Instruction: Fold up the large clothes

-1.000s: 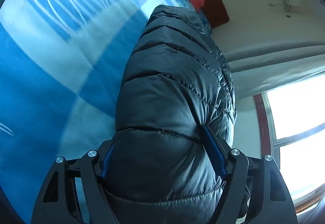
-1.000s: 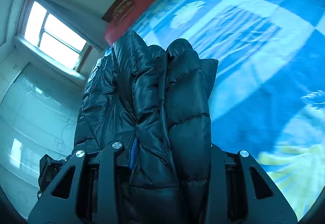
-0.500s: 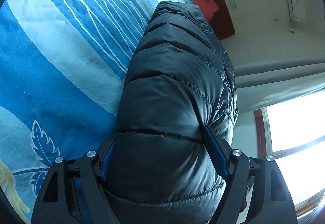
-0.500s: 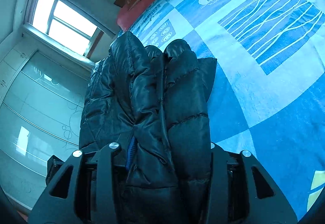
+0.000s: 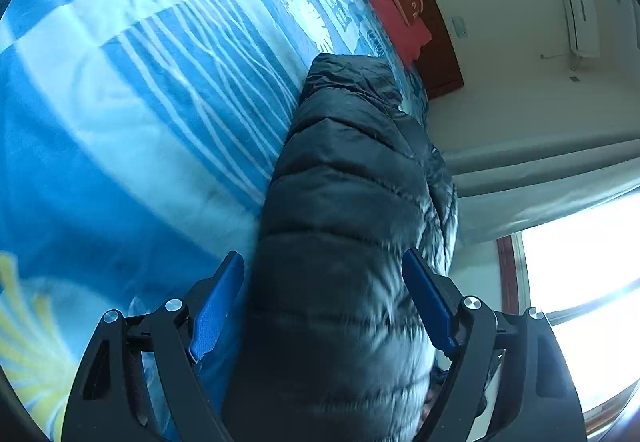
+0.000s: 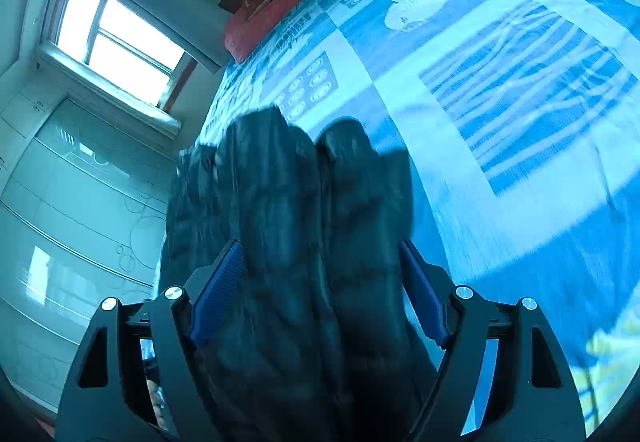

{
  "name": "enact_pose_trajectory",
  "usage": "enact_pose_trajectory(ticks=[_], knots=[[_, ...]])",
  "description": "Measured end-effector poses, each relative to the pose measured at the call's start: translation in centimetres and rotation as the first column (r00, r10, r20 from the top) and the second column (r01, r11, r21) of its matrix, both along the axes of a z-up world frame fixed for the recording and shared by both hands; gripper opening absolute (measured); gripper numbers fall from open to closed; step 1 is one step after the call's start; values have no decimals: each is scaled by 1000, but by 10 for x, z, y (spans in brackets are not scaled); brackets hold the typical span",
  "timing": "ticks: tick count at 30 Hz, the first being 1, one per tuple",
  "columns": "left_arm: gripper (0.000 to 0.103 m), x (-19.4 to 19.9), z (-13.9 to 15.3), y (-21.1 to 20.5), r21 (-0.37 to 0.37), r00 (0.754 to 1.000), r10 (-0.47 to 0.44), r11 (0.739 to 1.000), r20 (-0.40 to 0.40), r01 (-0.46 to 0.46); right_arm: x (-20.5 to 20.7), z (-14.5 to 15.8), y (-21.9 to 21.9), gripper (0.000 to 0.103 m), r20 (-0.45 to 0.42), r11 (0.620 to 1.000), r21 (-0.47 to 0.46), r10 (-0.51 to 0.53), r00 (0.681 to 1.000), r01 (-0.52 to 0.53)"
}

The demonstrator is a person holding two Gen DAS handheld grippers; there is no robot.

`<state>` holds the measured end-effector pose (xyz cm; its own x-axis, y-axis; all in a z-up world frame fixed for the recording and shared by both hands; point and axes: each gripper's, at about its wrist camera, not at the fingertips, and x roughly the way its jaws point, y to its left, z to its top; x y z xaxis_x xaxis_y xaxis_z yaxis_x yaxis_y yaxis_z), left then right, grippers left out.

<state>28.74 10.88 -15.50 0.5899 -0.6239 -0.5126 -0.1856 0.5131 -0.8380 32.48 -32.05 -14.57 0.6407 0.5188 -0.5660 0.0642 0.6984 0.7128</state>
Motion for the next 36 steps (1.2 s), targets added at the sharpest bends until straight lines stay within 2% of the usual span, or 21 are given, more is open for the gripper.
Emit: enact_pose_trajectory(ticks=[7, 8, 11, 15, 18, 23, 36], knots=[[82, 35, -4, -18, 30, 1000, -4, 1000, -22, 5, 49, -15, 3, 82, -73, 1000, 11, 14, 997, -13], [82, 39, -5, -19, 45, 1000, -1, 999, -25, 2, 50, -17, 4, 73, -82, 1000, -5, 12, 997, -12], [82, 43, -6, -27, 124, 999, -11, 992, -45, 16, 51, -26, 5, 59, -105, 1000, -25, -3, 994, 0], [79, 48, -4, -45, 220, 999, -14, 975, -49, 25, 48, -38, 4, 54, -115, 1000, -16, -28, 993, 26], [79, 50, -7, -52, 258, 999, -15, 966, -51, 27, 42, -45, 2, 50, -99, 999, -8, -51, 994, 51], [79, 48, -10, -60, 331, 999, -20, 943, -27, 27, 31, -58, -6, 47, -77, 995, 56, -72, 994, 77], [79, 45, -8, -63, 343, 1000, -19, 939, -10, 21, 24, -58, -7, 47, -55, 994, 70, -76, 996, 79]])
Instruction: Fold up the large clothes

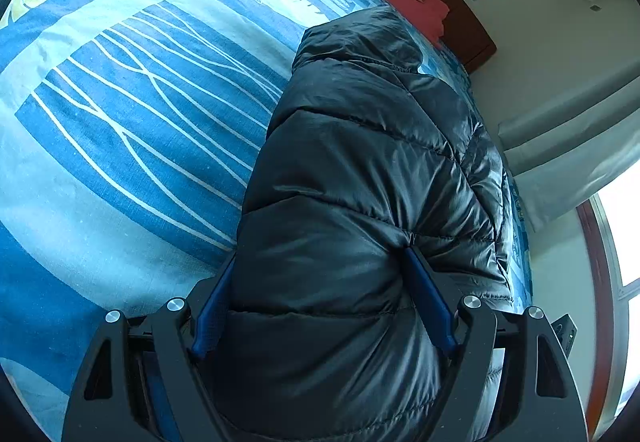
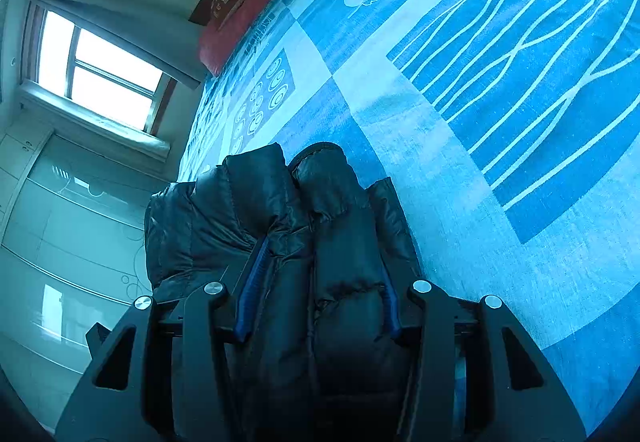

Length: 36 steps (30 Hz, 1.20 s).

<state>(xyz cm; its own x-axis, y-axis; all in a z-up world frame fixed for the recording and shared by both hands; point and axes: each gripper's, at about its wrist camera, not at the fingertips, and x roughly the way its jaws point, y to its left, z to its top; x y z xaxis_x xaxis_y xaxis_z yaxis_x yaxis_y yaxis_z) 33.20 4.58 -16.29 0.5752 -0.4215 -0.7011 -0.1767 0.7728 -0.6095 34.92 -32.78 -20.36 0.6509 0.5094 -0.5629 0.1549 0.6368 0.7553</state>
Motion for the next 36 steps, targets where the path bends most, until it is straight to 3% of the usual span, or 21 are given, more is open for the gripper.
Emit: enact_pose_trajectory(ticks=[6, 13, 22, 27, 36], knots=[[80, 0, 4, 3, -3, 1000, -6, 1000, -6, 6, -7, 4, -7, 49, 1, 1000, 7, -1, 1000, 1], [81, 2, 10, 11, -18, 1000, -19, 1000, -13, 19, -24, 11, -19, 61, -2, 999, 16, -30, 1000, 30], [81, -9, 26, 14, 40, 1000, -17, 999, 13, 16, -42, 26, -20, 65, -14, 998, -20, -55, 998, 55], [81, -27, 35, 15, 86, 999, -21, 996, 31, 18, -62, 53, -13, 65, 28, 988, -130, -76, 997, 79], [81, -67, 44, 17, 148, 998, -11, 989, 57, 2, -108, 69, 3, 65, 46, 967, -242, -68, 997, 77]])
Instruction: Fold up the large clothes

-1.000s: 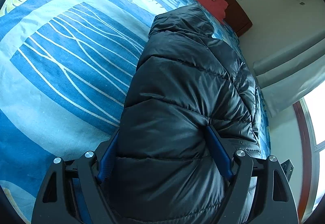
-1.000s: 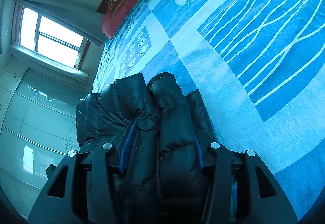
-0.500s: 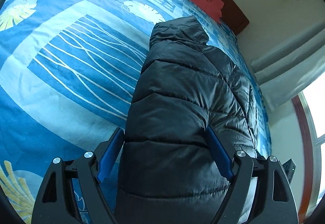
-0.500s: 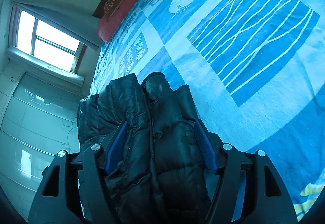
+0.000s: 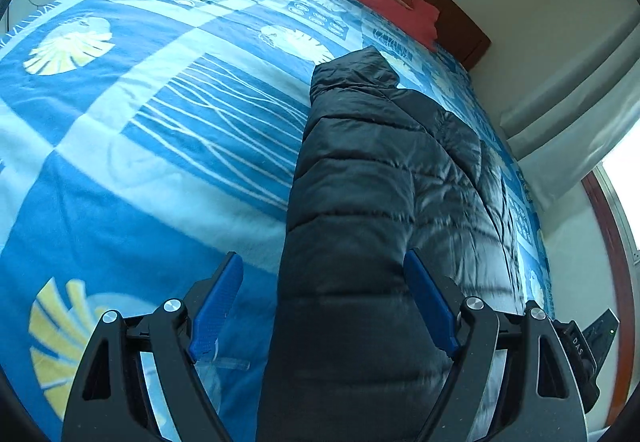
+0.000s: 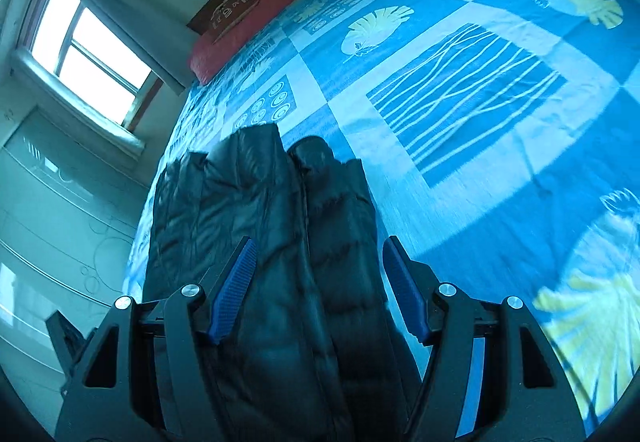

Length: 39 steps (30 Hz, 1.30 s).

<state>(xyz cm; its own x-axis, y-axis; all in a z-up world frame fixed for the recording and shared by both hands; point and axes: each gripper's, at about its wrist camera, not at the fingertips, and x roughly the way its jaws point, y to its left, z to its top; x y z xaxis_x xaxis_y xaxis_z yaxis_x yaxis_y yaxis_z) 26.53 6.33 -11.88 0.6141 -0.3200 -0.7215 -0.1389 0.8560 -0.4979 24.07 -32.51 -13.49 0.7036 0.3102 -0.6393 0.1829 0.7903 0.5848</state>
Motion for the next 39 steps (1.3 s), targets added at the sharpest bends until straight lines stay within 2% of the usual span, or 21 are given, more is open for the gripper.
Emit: enact_pose_trajectory(ticks=[7, 13, 18, 20, 23, 27, 37, 39], knots=[[81, -34, 13, -11, 131, 998, -34, 991, 49, 27, -36, 14, 16, 66, 10, 991, -137, 2, 1000, 0], [81, -70, 26, -20, 229, 995, -48, 973, 91, 26, -64, 25, 36, 66, -8, 961, -275, 13, 1000, -15], [82, -95, 45, -31, 344, 987, -61, 939, 149, 6, -90, 39, 56, 68, 3, 922, -386, 31, 1000, -27], [84, -103, 51, -35, 384, 985, -68, 923, 159, 1, -100, 45, 62, 74, 13, 910, -414, 35, 999, -27], [84, -117, 61, -42, 429, 982, -81, 903, 172, 0, -113, 54, 69, 75, 32, 897, -440, 49, 998, -30], [85, -135, 70, -47, 451, 978, -89, 893, 188, -6, -131, 63, 77, 76, 49, 889, -455, 70, 996, -40], [85, -167, 89, -60, 468, 968, -101, 883, 231, -20, -169, 86, 96, 80, 102, 843, -537, 98, 990, -28], [85, -170, 92, -61, 468, 966, -101, 883, 239, -23, -172, 88, 96, 80, 107, 843, -537, 102, 989, -29]])
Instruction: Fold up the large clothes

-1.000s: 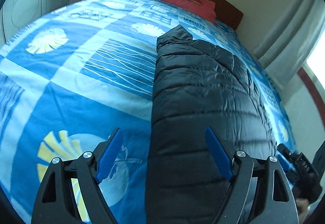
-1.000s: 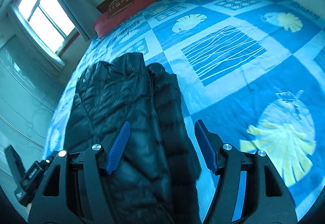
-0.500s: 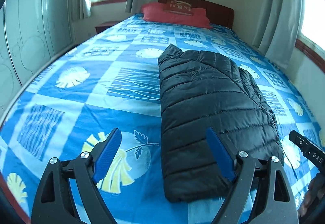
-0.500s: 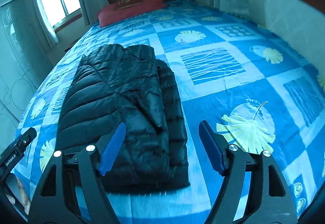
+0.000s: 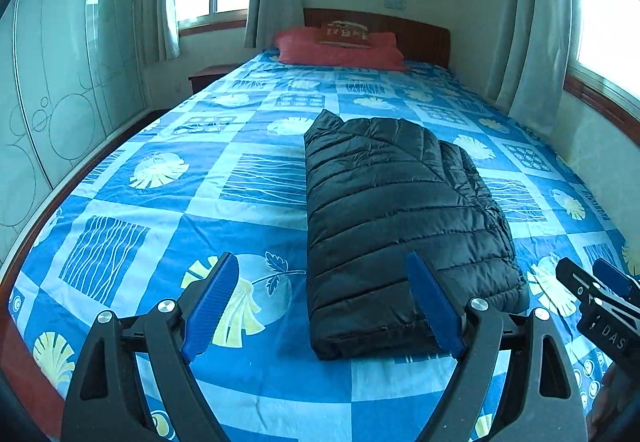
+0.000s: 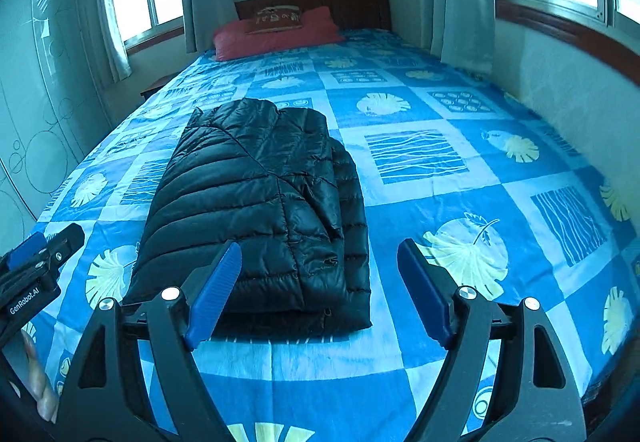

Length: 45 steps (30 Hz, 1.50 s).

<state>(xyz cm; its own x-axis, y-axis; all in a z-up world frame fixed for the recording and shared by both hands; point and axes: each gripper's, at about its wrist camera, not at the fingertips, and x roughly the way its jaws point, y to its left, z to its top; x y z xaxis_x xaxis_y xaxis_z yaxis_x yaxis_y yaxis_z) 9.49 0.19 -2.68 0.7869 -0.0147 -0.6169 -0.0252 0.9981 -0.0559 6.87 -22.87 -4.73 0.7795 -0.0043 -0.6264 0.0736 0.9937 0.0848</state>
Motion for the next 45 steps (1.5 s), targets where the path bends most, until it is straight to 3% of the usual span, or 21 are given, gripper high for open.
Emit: enact_pose_trajectory(ticks=[45], knots=[[85, -12, -2, -9, -6, 1000, -27, 1000, -11, 27, -8, 2, 9, 80, 13, 1000, -20, 23, 1000, -23]])
